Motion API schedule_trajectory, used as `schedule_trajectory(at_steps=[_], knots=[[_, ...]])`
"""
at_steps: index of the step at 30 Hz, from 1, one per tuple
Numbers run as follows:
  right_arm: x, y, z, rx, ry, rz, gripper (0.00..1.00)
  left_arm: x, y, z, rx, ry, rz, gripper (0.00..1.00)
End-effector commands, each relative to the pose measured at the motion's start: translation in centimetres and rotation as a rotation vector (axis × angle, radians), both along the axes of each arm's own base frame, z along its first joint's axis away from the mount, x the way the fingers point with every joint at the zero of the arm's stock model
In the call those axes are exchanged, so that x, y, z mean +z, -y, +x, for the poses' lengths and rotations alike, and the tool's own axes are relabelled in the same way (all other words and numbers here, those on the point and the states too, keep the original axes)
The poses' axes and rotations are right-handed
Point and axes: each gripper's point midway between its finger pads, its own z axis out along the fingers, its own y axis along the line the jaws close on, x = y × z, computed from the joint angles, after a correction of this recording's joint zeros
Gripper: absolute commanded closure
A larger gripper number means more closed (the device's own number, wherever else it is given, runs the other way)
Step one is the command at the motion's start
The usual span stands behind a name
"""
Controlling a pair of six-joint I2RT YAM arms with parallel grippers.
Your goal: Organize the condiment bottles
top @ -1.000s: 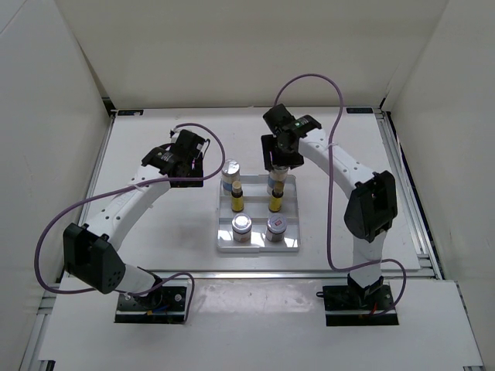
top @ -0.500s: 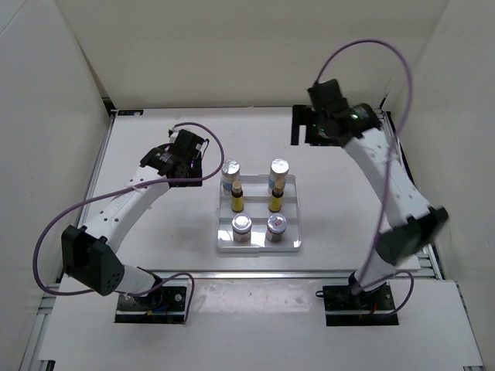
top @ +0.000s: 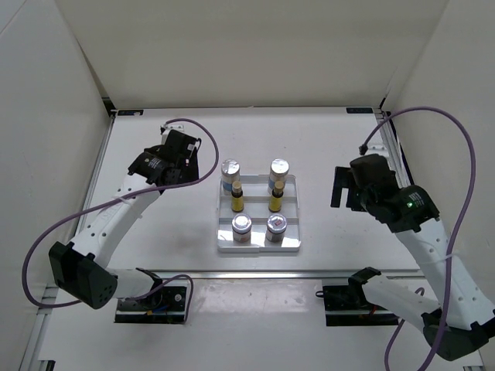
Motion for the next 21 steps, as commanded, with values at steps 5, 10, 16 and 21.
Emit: schedule_trajectory(at_steps=[5, 10, 16, 21], knots=[[-2.7, 2.4, -1.8, -0.11, -0.061, -0.065, 0.01, 1.5, 0.2, 0.3, -0.003, 0.067, -0.036, 0.0], [-3.8, 2.1, -1.2, -0.109, -0.108, -0.095, 0.01, 1.6, 0.0, 0.2, 0.003, 0.08, -0.034, 0.0], [-3.3, 2.2, -1.8, -0.103, -0.065, -0.057, 0.01, 2.1, 0.0, 0.3, -0.003, 0.106, -0.042, 0.0], [-2.9, 2.0, -1.8, -0.089, -0.031, -0.029, 0.01, 2.8, 0.1, 0.1, -0.009, 0.137, -0.066, 0.0]])
